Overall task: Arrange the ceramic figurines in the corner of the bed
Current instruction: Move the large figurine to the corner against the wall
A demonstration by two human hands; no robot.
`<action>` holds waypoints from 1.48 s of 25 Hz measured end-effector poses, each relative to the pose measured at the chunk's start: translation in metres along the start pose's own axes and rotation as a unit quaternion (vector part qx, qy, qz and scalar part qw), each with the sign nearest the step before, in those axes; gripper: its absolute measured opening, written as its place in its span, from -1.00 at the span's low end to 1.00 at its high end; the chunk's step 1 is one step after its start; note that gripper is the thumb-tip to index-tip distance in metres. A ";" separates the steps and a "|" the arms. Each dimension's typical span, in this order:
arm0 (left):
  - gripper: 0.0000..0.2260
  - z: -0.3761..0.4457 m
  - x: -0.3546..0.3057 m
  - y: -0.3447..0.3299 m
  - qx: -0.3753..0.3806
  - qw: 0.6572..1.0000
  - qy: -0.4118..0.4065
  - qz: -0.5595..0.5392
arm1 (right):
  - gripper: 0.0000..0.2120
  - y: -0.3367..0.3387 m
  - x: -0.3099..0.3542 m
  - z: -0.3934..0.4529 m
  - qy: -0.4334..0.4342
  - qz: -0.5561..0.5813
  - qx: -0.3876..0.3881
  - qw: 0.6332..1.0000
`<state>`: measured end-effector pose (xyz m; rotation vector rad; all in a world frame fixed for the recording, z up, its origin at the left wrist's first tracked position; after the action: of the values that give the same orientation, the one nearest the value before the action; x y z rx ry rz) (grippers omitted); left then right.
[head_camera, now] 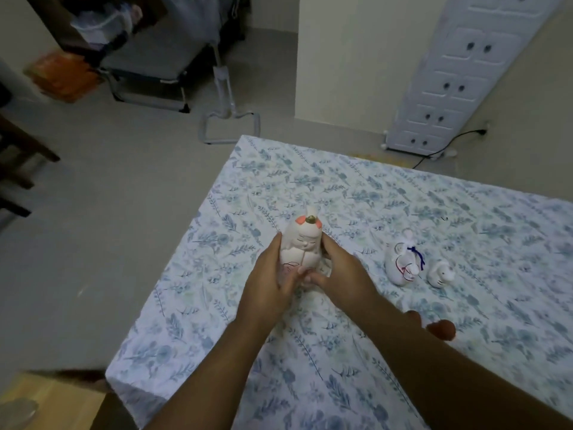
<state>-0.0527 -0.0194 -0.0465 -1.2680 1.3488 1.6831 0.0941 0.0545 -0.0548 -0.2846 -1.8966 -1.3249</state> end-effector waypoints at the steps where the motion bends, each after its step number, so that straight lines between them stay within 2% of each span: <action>1: -0.48 0.002 0.001 -0.002 0.007 1.000 0.000 -0.012 | -0.19 0.003 -0.002 -0.001 -0.003 0.021 -0.008 1.000; 6: -0.35 0.017 -0.036 -0.023 0.021 0.996 -0.042 -0.079 | -0.22 0.061 -0.005 -0.024 0.020 0.079 -0.080 0.993; 11: -0.40 0.031 -0.123 -0.106 0.114 0.979 -0.110 -0.128 | -0.21 0.164 -0.045 -0.079 0.015 0.133 -0.195 0.972; 17: -0.60 0.037 -0.212 -0.307 0.280 0.932 -0.099 -0.206 | -0.17 0.285 -0.179 -0.156 -0.063 0.177 -0.334 0.924; 22: -0.69 0.043 -0.250 -0.513 0.330 0.925 -0.052 -0.179 | -0.15 0.366 -0.336 -0.210 -0.155 0.187 -0.438 0.866; 26: -0.68 0.053 -0.270 -0.650 0.396 0.901 -0.020 -0.175 | -0.25 0.415 -0.435 -0.222 -0.192 0.172 -0.507 0.823; 30: -0.67 0.073 -0.278 -0.732 0.420 0.890 -0.015 -0.178 | -0.39 0.445 -0.499 -0.212 -0.198 0.184 -0.552 0.789; 34: -0.67 0.081 -0.282 -0.772 0.433 0.885 -0.016 -0.170 | -0.38 0.455 -0.532 -0.206 -0.203 0.185 -0.599 0.752; 37: -0.68 0.086 -0.279 -0.785 0.429 0.886 -0.005 -0.176 | -0.39 0.451 -0.548 -0.203 -0.216 0.161 -0.598 0.755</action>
<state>0.7188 0.3069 -0.0598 -0.8760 1.4858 0.6789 0.8148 0.2055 -0.1009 -1.5884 -0.9150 -2.1621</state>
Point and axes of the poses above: each hand's wrist, its own z-axis towards the middle knuckle, its own y-axis out of the back of the hand, x = y × z, the point moved 5 cm from there along z, towards the middle knuckle, and after that the axes turned 9 degrees about -z, right-handed, at the moved point
